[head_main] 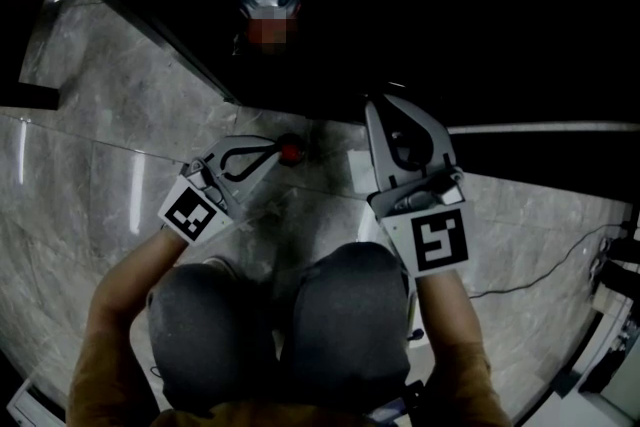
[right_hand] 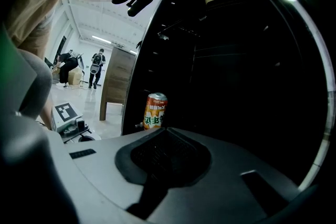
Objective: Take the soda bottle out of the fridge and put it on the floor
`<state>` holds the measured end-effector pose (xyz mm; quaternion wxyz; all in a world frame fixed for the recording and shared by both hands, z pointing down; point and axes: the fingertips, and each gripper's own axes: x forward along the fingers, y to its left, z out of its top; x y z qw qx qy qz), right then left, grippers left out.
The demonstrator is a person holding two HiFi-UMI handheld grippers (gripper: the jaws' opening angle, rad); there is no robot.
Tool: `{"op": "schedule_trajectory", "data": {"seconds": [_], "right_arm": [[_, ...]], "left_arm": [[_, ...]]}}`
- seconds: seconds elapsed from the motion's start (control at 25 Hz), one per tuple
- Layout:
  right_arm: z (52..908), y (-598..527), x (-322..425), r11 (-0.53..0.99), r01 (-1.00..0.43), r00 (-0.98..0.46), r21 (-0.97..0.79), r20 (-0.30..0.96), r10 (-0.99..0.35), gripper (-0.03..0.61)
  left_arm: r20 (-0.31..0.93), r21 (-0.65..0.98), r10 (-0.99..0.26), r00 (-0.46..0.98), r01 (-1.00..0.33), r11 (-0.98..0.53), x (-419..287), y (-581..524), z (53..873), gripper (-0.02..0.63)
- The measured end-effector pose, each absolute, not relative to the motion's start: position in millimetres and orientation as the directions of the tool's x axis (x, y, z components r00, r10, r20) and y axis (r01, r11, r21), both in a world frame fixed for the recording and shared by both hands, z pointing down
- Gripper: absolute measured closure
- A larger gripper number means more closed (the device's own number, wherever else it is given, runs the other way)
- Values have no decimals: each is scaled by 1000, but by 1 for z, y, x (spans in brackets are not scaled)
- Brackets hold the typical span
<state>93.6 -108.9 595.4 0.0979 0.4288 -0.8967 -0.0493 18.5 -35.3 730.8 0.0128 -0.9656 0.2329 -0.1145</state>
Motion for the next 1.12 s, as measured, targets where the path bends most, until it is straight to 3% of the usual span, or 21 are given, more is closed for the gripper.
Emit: {"op": "schedule_trajectory", "data": {"seconds": [0.56, 1.12], "right_arm": [[588, -109, 83, 662, -738, -634, 133, 200, -747, 577], [543, -48, 80, 641, -766, -602, 32, 311, -735, 578]], "left_arm": [[236, 50, -544, 805, -569, -821, 13, -66, 714, 612], [225, 127, -590, 775, -624, -771, 26, -33, 625, 612]]}}
